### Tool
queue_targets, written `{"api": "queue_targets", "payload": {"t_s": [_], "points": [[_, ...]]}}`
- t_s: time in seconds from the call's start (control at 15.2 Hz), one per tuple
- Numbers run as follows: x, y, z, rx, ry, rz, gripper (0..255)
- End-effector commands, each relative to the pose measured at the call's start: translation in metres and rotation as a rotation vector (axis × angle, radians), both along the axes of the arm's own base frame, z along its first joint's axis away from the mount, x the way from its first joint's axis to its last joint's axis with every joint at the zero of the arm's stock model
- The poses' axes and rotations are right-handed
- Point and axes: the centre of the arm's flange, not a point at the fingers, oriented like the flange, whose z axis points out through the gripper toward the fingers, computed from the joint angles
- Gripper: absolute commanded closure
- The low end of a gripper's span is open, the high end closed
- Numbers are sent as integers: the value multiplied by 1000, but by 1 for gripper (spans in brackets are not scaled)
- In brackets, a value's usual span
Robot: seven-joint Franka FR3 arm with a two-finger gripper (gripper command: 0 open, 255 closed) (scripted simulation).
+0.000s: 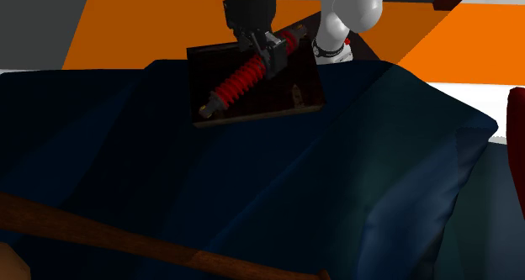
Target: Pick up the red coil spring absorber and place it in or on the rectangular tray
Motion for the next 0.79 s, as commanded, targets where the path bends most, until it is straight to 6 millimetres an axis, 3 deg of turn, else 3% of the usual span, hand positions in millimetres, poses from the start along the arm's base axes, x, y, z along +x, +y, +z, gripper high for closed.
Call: {"api": "queue_targets", "payload": {"t_s": [0.0, 0.26, 0.73], "points": [[0, 0, 0, 0, 0, 0, 0], [0, -5, 50, 0, 0, 0, 0], [0, -5, 50, 0, 0, 0, 0]]}}
